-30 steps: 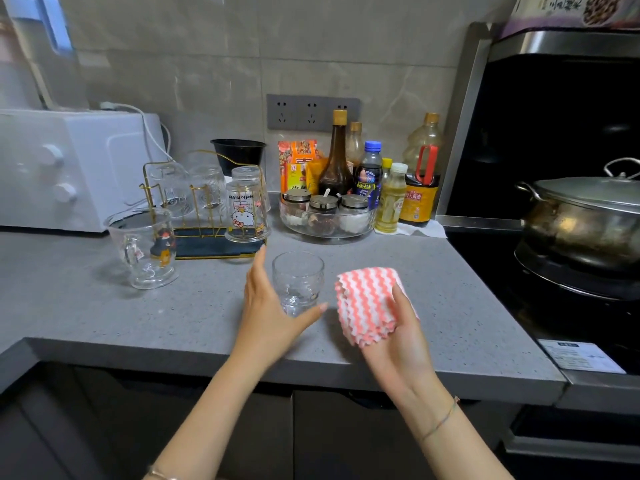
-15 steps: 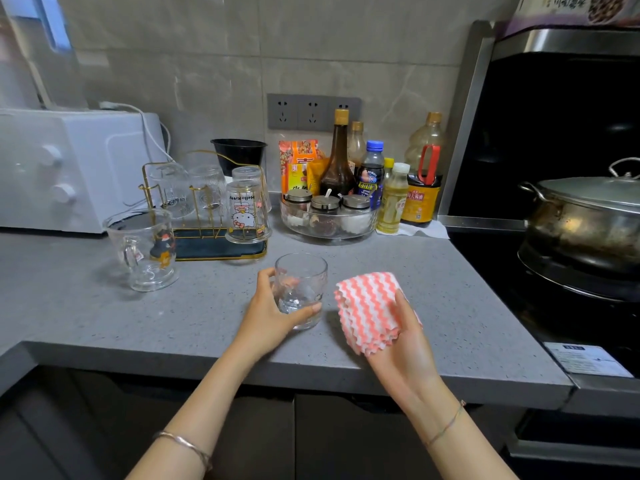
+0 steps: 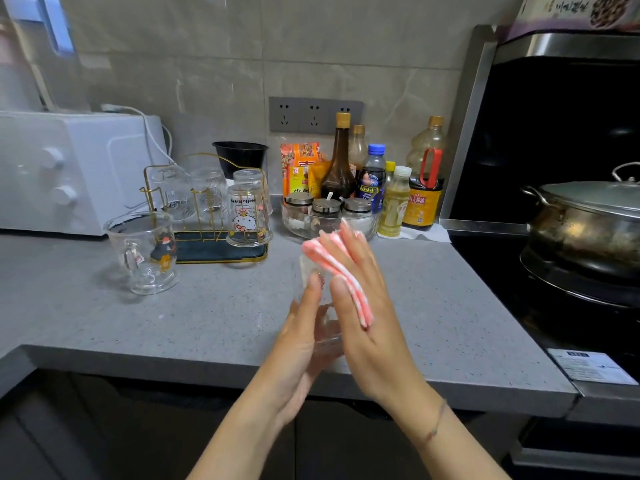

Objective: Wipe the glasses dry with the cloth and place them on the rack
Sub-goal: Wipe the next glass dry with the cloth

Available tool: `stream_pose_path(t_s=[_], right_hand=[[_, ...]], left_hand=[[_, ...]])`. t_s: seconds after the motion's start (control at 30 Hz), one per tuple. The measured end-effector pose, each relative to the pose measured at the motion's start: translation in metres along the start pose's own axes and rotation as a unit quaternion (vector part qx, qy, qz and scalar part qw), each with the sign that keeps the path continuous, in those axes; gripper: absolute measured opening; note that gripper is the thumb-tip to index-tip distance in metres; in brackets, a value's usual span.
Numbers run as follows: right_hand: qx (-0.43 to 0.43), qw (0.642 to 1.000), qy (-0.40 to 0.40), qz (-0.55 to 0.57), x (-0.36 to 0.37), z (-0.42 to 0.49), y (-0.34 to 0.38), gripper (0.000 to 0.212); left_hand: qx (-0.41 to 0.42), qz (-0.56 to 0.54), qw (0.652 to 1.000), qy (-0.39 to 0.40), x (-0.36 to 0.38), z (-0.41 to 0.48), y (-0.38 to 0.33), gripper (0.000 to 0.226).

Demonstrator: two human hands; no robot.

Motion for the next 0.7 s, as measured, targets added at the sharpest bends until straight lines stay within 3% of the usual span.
stream_pose_path(t_s=[0.23,0.53,0.7], right_hand=[[-0.085,0.994,0.019,-0.063,0.001,-0.012,0.018,0.041],[-0.15,0.982,0.04,-0.106,0.003,-0.035,0.029,0.041],[-0.124,0.984,0.011,-0.126,0.0,-0.026,0.024,0.043]], left_hand=[[0.025,-0.028,0.999,-0.018,0.003,-0.009,-0.016,0.058],[0.017,-0.106,0.994,0.03,0.004,0.001,-0.027,0.067],[0.033,-0.066,0.997,0.019,0.009,-0.004,-0.031,0.063]])
Point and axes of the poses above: each hand's wrist, its own z-axis towards the middle knuckle, its own x-axis out of the palm, y = z × x, the point moved 8 cm from there along z, towards the middle knuckle, and after that the axes turned 4 degrees about -x, right-handed, at the moved point
